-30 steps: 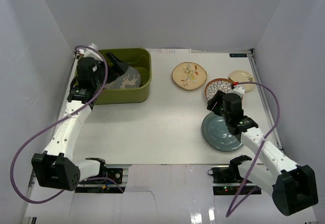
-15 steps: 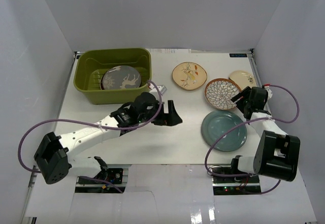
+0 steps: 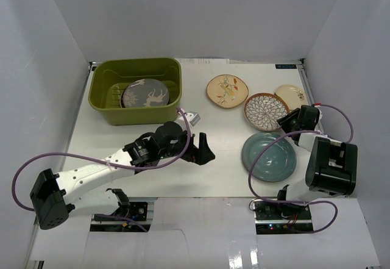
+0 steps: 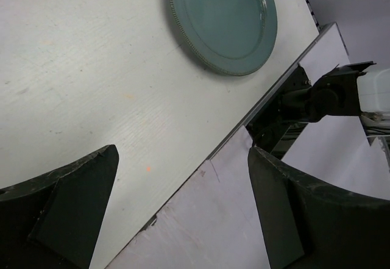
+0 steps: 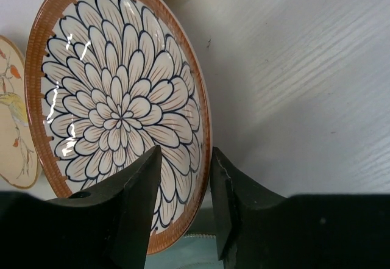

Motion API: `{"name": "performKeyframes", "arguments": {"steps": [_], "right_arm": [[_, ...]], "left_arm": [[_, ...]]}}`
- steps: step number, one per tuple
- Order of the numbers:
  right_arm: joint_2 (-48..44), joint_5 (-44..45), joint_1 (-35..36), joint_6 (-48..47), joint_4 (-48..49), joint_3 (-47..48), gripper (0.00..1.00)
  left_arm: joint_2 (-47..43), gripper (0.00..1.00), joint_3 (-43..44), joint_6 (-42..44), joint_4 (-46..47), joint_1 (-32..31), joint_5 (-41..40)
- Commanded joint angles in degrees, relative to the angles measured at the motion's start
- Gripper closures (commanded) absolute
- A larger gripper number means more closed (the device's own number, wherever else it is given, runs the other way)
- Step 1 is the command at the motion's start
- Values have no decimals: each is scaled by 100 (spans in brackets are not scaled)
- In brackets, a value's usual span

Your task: Place the plates into the plastic bin on the countertop

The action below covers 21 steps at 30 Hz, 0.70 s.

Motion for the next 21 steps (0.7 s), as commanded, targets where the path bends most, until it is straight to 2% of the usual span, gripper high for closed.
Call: {"name": "performKeyframes", "arguments": {"steps": [1,2,6,8,13,17,20,21], "right_arm": [[105,-332,-7,204,588,-97,57],[123,-341,-8,239,615,-123,58],[0,-542,1,301,782,-220,85],[-289,-569,1,336,808,-325,92],[-1641,-595,54,389,791,-475,92],[-2609,-613,229,328,414,15,92],[-3005,-421,711,231,71,620,92],[-3049,-368,1096,153,9,780,92]], "left_arm": [[-503,2,269,489,-540,13,-590],[-575,2,287,542,-629,13,-948],[-926,2,427,762,-884,13,-1460],[-1136,2,533,841,-1042,13,-1697],[-1550,2,832,1105,-1192,13,-2208],[-1787,2,1051,1175,-1184,13,-2550],[-2033,2,1227,1210,-1149,13,-2691],[-2113,2,1262,1237,-1131,13,-2727]]}}
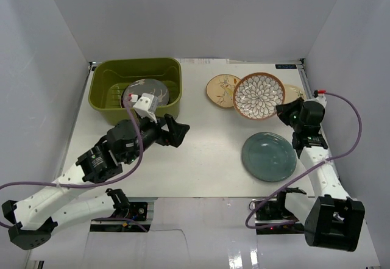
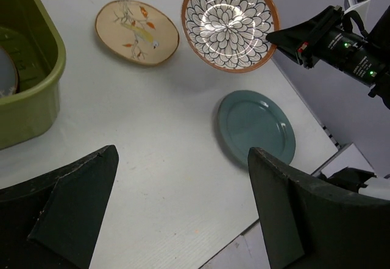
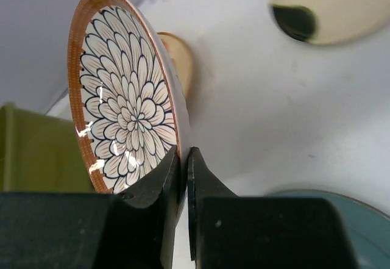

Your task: Place the plates into the plastic bin on the countertop

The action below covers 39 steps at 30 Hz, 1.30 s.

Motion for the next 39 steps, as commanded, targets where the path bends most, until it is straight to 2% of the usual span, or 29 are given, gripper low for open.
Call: {"name": "performKeyframes", "arguments": {"steps": [1,3,5,6,8,9,10,12,13,15,16,18,19,21,23,26,31,36,39], "right_arm": [[-351,-27,823,45,710,1111,92],[-54,167,1708,-34,675,1715,92],[307,387,2264,-157,657,2226,92],[753,588,2789,-201,666,2786,92],[1273,879,3275,-350,648,3430,92],[1859,950,3704,-412,596,3790,92],[2178,1055,3883,-517,543,4533,92],[3115,1169,4365,-597,341,5301,92],[3469,1205,4472,-623,262,6079,92],[4424,1170,4744,-588,-10,6874,92],[4762,1126,4824,-571,-107,7696,92],[5720,1108,5052,-535,-422,8579,92],[6062,1187,5114,-535,-572,9523,92],[6930,1205,5263,-492,-914,10320,92],[7268,1153,5290,-334,-759,10456,92],[7270,1117,5326,-70,-135,9947,92],[7709,1117,5405,-43,-309,10227,92],[7622,1249,5449,-43,-275,9736,92],[7551,1302,5475,-52,-301,9384,84]], "left_arm": [[-358,2,321,183,-10,11,-406],[-595,2,365,218,78,11,-546],[-753,2,418,262,166,11,-652],[-885,2,435,289,201,11,-739],[-1009,2,470,359,306,11,-775],[-1087,2,488,377,316,20,-784],[-1114,2,488,394,324,11,-828],[-1176,2,523,421,325,11,-898],[-1194,2,541,429,325,11,-933],[-1237,2,619,473,316,11,-942],[-1264,2,655,482,324,11,-977],[-1290,2,734,561,325,11,-1030],[-1299,2,760,570,307,11,-1082],[-1308,2,787,588,246,11,-1135],[-1334,2,804,605,193,11,-1179],[-1352,2,778,623,123,11,-1267],[-1361,2,708,588,114,11,-1276],[-1308,2,611,447,79,11,-1259],[-1264,2,567,298,-35,11,-1259]]}}
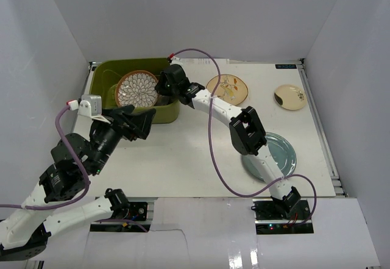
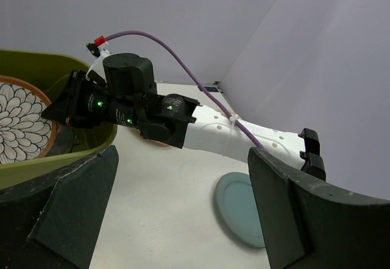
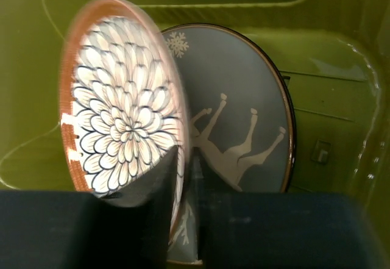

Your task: Place the plates into the plastic bin on the countertop

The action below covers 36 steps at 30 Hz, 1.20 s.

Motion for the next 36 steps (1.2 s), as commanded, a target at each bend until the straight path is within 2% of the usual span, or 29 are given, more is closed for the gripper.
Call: {"name": "performKeyframes", "arguments": {"steps": [1,3,4,6,12,14,18,22,26,27,28,29,30,31,32,33,34,35,36], "right_arm": [[-621,119,70,289,1083,-233,75],[-656,119,87,271,1092,-366,61],[-674,120,88,263,1083,-436,46],[-735,146,114,175,1083,-481,32],[-1157,365,167,-194,942,-428,7],[-1473,566,175,-387,898,-603,2],[-2140,1033,176,-790,837,-1235,10],[-3203,1533,175,-1205,828,-2333,10],[-4380,2008,132,-1468,854,-3756,9],[-4940,2114,105,-1512,854,-4412,7],[-5259,2193,70,-1548,854,-4775,5],[-5975,2229,26,-1557,854,-5144,1],[-6383,2264,-104,-1548,846,-5905,2],[-6778,2264,-219,-1478,837,-6295,14],[-7226,2212,-351,-1408,802,-6682,20],[-8092,2116,-700,-1364,775,-7399,26],[-8510,1932,-921,-1268,732,-7720,37],[-8923,1843,-1123,-1215,592,-7984,57],[-9623,1764,-1499,-1188,295,-8213,61]], "left_arm": [[126,2,-51,-185,-228,11,-65],[153,2,-113,-334,-351,11,-83],[179,2,-122,-387,-421,11,-92],[188,2,-148,-536,-483,11,-92],[337,2,-61,-870,-712,11,-109],[416,2,-25,-976,-747,11,-13],[548,2,28,-1275,-765,11,137],[759,2,107,-1599,-765,11,268],[1189,2,107,-1995,-721,11,619],[1442,2,98,-2066,-660,11,881],[1593,2,72,-2136,-607,11,1032],[1751,2,46,-2276,-502,11,1164],[2100,2,28,-2338,-449,11,1426],[2287,2,-33,-2443,-379,11,1525],[2462,2,-69,-2514,-247,11,1613],[2638,2,-121,-2558,-150,11,1787],[2971,2,-191,-2585,-10,11,1876],[3139,3,-314,-2646,235,11,1947],[3324,4,-367,-2673,342,11,2000]]}}
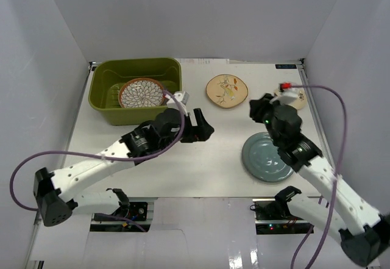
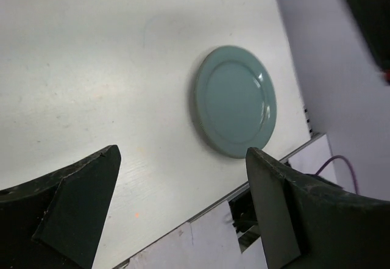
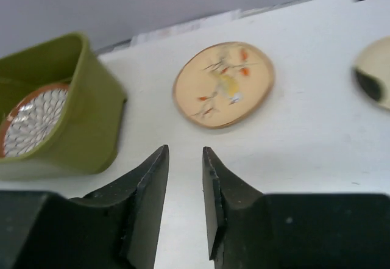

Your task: Place the plates into the plastic bin on the countertop

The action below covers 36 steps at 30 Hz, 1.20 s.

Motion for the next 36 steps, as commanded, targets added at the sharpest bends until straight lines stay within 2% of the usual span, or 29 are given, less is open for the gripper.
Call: {"name": "performKeyframes", "arguments": {"steps": [1,2,6,13,20,28,36], "right_arm": [[-1432,-190,-729,128,-328,-797,66],[-1905,-253,-904,137,-469,-932,73],[-2673,-253,-985,260,-1084,-1477,75],[-3684,-244,-994,506,-1402,-1865,68],[-3931,-253,-994,480,-1604,-1847,64],[-4160,-455,-985,559,-1657,-1996,64],[-4195,-631,-994,673,-1648,-1988,64]], "left_arm": [[707,6,-228,-295,541,11,638],[920,7,-237,-295,743,11,726],[2028,10,17,-321,1078,11,1175],[3189,13,124,-356,1727,20,1483],[4138,16,334,-602,2571,28,2343],[5420,26,861,-1129,3205,28,3213],[6151,40,1020,-1587,3794,37,3382]]}}
